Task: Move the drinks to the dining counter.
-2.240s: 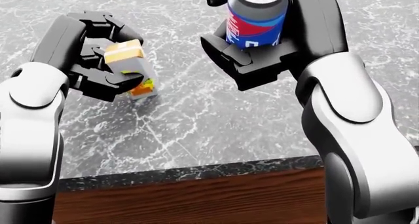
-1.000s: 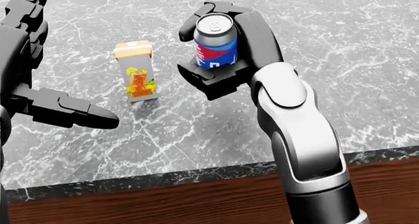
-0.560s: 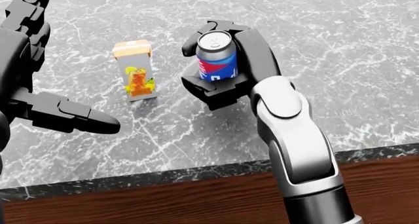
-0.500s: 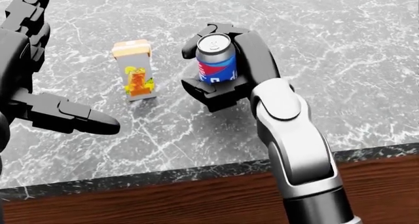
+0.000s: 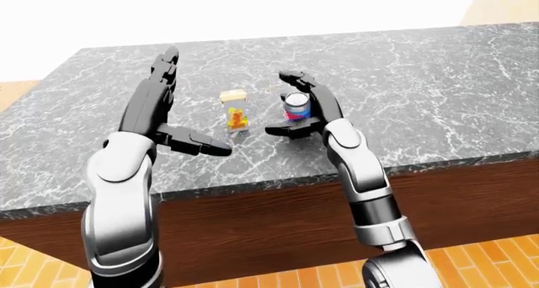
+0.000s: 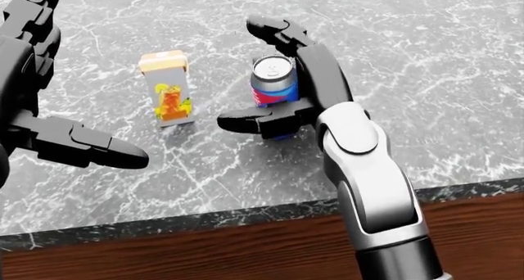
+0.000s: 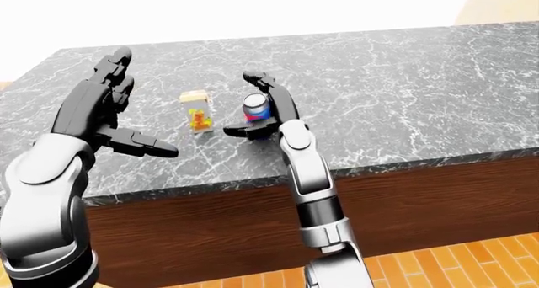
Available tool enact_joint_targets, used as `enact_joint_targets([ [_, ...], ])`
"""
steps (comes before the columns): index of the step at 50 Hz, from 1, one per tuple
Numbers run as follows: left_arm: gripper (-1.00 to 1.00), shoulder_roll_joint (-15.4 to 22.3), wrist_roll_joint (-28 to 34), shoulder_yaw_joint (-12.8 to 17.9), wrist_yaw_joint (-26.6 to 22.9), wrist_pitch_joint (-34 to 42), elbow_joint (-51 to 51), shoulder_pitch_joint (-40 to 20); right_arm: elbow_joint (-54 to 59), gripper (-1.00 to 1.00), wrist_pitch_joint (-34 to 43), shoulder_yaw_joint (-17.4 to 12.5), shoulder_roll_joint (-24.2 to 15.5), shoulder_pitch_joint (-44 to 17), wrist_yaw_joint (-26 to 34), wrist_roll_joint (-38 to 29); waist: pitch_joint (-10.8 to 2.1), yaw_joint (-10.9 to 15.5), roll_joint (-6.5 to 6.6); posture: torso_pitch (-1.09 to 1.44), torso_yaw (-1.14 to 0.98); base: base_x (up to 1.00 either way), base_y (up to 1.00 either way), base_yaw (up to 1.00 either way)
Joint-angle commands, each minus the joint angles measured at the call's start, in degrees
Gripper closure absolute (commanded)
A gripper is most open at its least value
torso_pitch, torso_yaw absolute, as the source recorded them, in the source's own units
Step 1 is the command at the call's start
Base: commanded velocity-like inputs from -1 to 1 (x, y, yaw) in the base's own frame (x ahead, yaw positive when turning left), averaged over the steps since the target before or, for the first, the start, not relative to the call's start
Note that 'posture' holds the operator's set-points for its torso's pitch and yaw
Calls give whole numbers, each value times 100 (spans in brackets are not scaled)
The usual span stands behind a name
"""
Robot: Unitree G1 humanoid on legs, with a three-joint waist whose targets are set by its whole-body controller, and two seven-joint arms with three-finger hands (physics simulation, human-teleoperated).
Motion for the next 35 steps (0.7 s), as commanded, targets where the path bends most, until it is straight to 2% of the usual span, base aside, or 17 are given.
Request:
enact_joint_targets([
  [1,-100,50,30,46,35,-152,-138,-159,-250,-89,-168,-23,-19,-200,-13,14,-149,0,18,0,0,0,0,0],
  [5,-100,55,65,18,-4,-85,-196,-169,-362,-98,-72,-39,-48,-189,-7,18,-155,2,16,0,0,0,0,0],
  [13,-100,26,83,34,-10,-145,-180,-127,-947,-88,142,-184,-234,94,47,188,-145,15,-3,0,0,0,0,0],
  [22,-100,80,51,115,-63,-97,-271,-94,-1730,-87,467,-404,-522,439,36,542,-145,24,-32,0,0,0,0,0],
  [25,-100,153,-17,248,-101,-18,-385,-58,-2246,-89,791,-537,-650,535,15,720,-144,23,-37,0,0,0,0,0],
  [27,-100,220,-102,370,-111,50,-475,-41,-2575,-100,1013,-686,-766,580,-22,904,-142,27,-39,0,0,0,0,0],
  [32,-100,412,-368,648,-62,214,-797,57,-3545,-100,1681,-919,-1046,712,-188,1340,-118,37,-50,0,0,0,0,0],
  [35,-100,571,-683,1030,-134,296,-1068,168,-4342,-100,2089,-1292,-1311,1008,-292,1686,-103,34,-54,0,0,0,0,0],
])
